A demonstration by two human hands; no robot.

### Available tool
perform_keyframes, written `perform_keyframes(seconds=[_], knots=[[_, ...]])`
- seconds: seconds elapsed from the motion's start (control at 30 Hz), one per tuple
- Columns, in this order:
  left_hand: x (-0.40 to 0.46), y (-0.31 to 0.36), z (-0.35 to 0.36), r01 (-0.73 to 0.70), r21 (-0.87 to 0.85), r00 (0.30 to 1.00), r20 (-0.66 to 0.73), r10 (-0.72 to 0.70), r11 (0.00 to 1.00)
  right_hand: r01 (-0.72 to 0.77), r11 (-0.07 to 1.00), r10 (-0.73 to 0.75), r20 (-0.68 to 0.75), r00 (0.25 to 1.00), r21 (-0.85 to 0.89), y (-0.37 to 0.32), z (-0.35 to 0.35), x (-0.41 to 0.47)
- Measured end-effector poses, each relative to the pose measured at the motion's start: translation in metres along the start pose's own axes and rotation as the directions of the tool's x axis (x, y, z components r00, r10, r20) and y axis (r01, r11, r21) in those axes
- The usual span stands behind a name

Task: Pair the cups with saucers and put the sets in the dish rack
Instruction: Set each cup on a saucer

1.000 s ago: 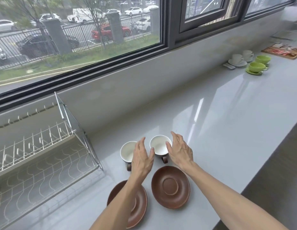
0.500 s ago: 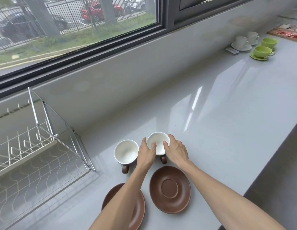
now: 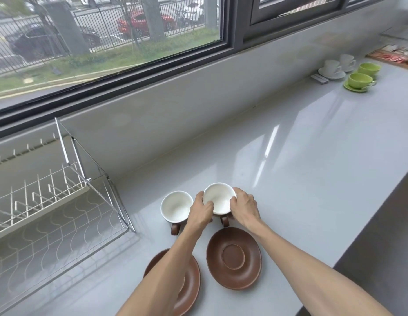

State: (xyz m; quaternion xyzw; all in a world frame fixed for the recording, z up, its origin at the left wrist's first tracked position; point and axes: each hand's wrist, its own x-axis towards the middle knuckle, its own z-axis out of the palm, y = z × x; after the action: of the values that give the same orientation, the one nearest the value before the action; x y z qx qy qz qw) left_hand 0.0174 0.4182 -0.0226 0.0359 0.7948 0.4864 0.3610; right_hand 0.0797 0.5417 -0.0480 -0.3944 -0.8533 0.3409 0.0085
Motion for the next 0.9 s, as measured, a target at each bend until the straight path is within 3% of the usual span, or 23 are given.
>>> perform_keyframes(seconds=[0.23,0.57,0.9], knots=[[-0.028,-0.008,-0.006,-0.1,0.046,0.994,-0.047,0.102,0.994,0.04,0.999,-0.039,-0.053,0.998,0.014,0.002,-0.015,-0.036],[-0.08,-0.049,0.012,-0.158,0.133,0.987,0.001,0.159,0.979,0.022,0.999,-0.02,-0.075,0.997,0.03,0.041,-0.02,-0.105],[-0.106,-0.08,0.023,-0.09,0.121,0.995,0.053,0.084,0.989,-0.019,0.998,0.022,-0.056,0.998,0.052,0.068,-0.004,-0.139]])
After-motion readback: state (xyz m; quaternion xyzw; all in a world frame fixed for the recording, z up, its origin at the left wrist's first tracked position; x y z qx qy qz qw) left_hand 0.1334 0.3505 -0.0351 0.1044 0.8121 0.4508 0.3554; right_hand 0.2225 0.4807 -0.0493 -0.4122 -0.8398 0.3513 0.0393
